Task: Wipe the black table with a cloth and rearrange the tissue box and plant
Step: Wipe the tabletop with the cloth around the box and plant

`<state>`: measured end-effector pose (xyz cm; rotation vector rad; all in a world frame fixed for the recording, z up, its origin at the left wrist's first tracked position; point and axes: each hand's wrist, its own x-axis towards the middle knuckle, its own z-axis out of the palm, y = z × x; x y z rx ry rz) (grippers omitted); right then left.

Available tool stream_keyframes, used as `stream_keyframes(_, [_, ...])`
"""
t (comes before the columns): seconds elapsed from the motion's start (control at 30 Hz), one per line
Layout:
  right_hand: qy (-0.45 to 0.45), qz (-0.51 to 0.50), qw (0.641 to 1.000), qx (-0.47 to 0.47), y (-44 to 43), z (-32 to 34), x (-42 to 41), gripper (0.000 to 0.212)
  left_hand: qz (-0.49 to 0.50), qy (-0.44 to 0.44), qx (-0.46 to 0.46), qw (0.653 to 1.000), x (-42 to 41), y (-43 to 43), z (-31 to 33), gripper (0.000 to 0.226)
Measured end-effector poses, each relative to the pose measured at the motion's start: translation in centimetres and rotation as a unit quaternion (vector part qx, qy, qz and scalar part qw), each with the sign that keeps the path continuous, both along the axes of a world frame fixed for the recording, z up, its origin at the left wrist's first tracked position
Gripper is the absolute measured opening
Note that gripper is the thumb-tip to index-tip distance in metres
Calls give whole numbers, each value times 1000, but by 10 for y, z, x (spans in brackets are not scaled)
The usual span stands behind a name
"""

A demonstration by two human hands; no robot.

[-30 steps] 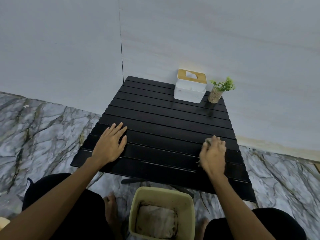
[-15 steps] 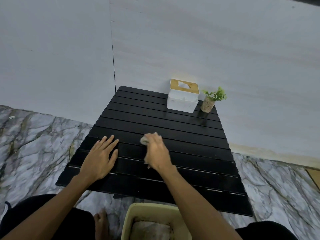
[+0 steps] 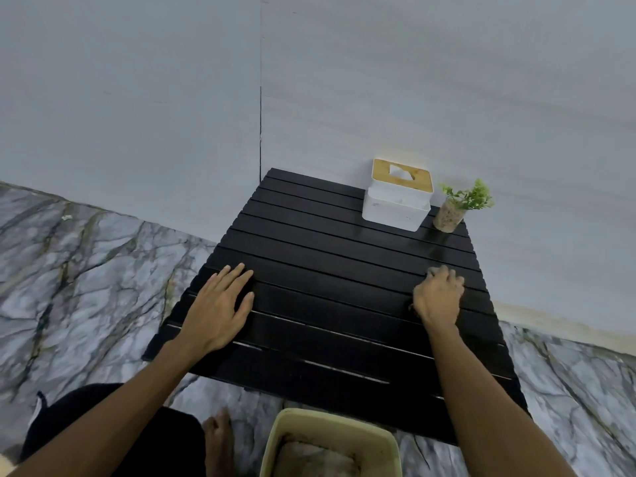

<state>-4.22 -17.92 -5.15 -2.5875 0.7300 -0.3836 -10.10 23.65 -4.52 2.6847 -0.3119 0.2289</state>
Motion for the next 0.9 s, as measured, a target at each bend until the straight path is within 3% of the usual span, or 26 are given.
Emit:
stream_keyframes(0.2, [2,261,965,9,155,10,30,43,-1,-2,12,1000,2,27,1,64])
stream_keyframes(0.3, [13,403,915,11,208,16,10,45,8,-2,1,1000,1,32,2,64])
stream_keyframes(0.43, [-12,566,824,14,216,18,-46,40,17,0,9,1000,0,33,1,67])
stream_keyframes(0.53, [5,610,791,52,190,20,-85,43,10,-2,15,1000,1,34,-1,67])
stream_keyframes(0.6, [-17,568,820,72,156,16,-95,49,8,-4,13,1000,2,34,1,66])
stream_keyframes(0.63, [-30,509,856,84,136,12,-94,53,8,-4,11,1000,3,35,1,66])
stream_keyframes(0.73, [-30,241,965,94,79,4,-61,44,16,-5,6,1000,4,39,1,65])
stream_keyframes(0.8, [-13,141,987,78,68,8,-35,43,22,-3,5,1000,4,42,0,63])
stream_keyframes(0.9, [-16,200,979,43,97,16,-18,44,24,0,9,1000,4,43,0,62])
